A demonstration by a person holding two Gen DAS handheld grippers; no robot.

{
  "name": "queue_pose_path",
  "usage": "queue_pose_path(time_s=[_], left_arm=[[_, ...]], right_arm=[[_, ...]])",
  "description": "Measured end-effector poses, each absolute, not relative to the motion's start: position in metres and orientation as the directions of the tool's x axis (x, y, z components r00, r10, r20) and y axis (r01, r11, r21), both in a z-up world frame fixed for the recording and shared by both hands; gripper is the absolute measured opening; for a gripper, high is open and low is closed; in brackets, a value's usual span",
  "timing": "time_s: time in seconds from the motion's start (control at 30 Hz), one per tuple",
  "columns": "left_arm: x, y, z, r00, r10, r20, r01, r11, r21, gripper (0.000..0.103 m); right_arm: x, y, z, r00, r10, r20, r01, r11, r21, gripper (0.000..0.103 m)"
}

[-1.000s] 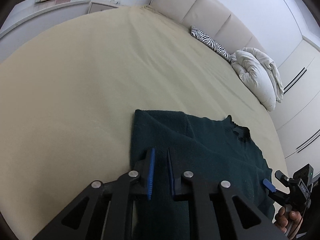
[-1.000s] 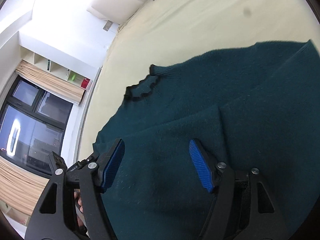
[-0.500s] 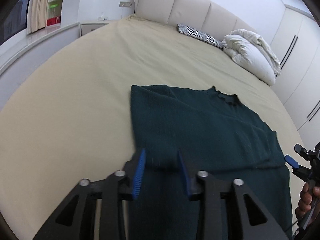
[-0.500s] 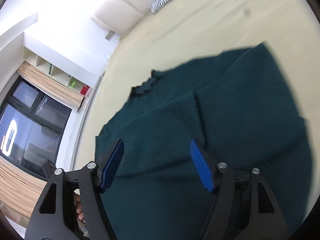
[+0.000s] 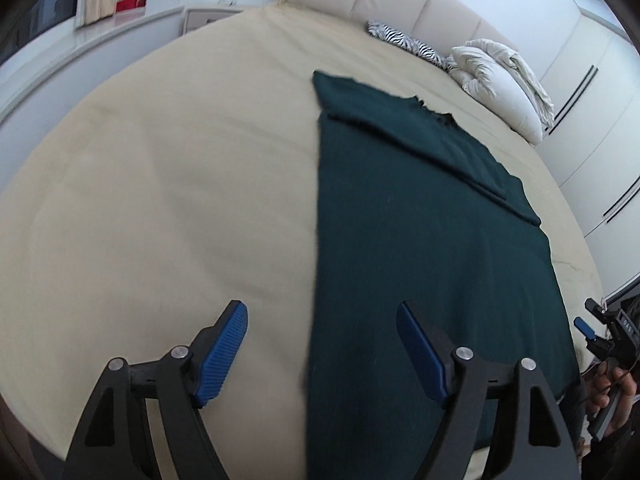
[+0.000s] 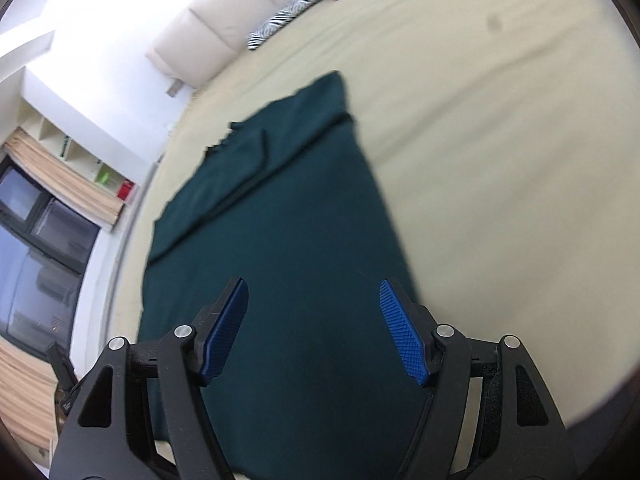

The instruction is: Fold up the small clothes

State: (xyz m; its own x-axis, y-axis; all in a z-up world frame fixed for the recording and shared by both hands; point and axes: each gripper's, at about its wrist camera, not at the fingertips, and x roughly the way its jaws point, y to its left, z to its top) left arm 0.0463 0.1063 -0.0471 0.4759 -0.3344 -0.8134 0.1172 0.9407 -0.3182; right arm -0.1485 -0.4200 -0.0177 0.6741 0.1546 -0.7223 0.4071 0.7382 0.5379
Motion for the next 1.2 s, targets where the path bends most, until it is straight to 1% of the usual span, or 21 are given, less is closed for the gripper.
queue_pose_path(time_s=[0.1,0.27,0.33,0.5,0.6,0.63,0.8,1.03,1.13,1.2], left_arm=[[0.031,0.119,-0.053,0.453,-0.365,-0.813,0.082,0.925,-0.37,0.079],[0.021,0.12,-0.056,0.421,-0.41,-0.809,0.111,0.909,-0.403,0.079],[0.021,0.12,-0.056,0.398,-0.441,-0.805,0.114,0.894,-0.433,0.078],[0.014,0.117,-0.061,0.322,-0.523,-0.789,0.134,0.85,-0.509,0.077],[0.012,0.114,-0.062,0.302,-0.52,-0.799,0.138,0.853,-0.503,0.075],[0.012,0.114,-0.062,0.295,-0.528,-0.796,0.137,0.848,-0.512,0.075],[0.009,0.113,-0.066,0.236,-0.58,-0.779,0.117,0.813,-0.57,0.068],[0.009,0.11,-0.067,0.226,-0.581,-0.782,0.109,0.813,-0.572,0.068],[0.007,0.111,-0.068,0.225,-0.575,-0.786,0.109,0.817,-0.567,0.063],[0.006,0.113,-0.069,0.224,-0.577,-0.785,0.104,0.815,-0.57,0.057]], right_arm=[[-0.173,-0.428,-0.027,0.668,0.146,-0.73,0.434,0.721,0.54,0.067],[-0.192,-0.438,-0.037,0.648,0.154,-0.746,0.459,0.703,0.543,0.067],[-0.193,-0.439,-0.045,0.627,0.177,-0.759,0.474,0.686,0.552,0.067],[-0.206,-0.435,-0.049,0.627,0.188,-0.756,0.471,0.68,0.561,0.067],[-0.211,-0.435,-0.049,0.631,0.194,-0.751,0.472,0.672,0.571,0.067],[-0.212,-0.435,-0.049,0.632,0.194,-0.75,0.474,0.67,0.572,0.067],[-0.216,-0.434,-0.043,0.634,0.184,-0.751,0.479,0.669,0.568,0.067],[-0.226,-0.435,-0.042,0.644,0.19,-0.741,0.479,0.655,0.584,0.067],[-0.23,-0.436,-0.041,0.647,0.19,-0.738,0.478,0.653,0.587,0.067],[-0.233,-0.437,-0.04,0.65,0.192,-0.736,0.48,0.647,0.592,0.067]])
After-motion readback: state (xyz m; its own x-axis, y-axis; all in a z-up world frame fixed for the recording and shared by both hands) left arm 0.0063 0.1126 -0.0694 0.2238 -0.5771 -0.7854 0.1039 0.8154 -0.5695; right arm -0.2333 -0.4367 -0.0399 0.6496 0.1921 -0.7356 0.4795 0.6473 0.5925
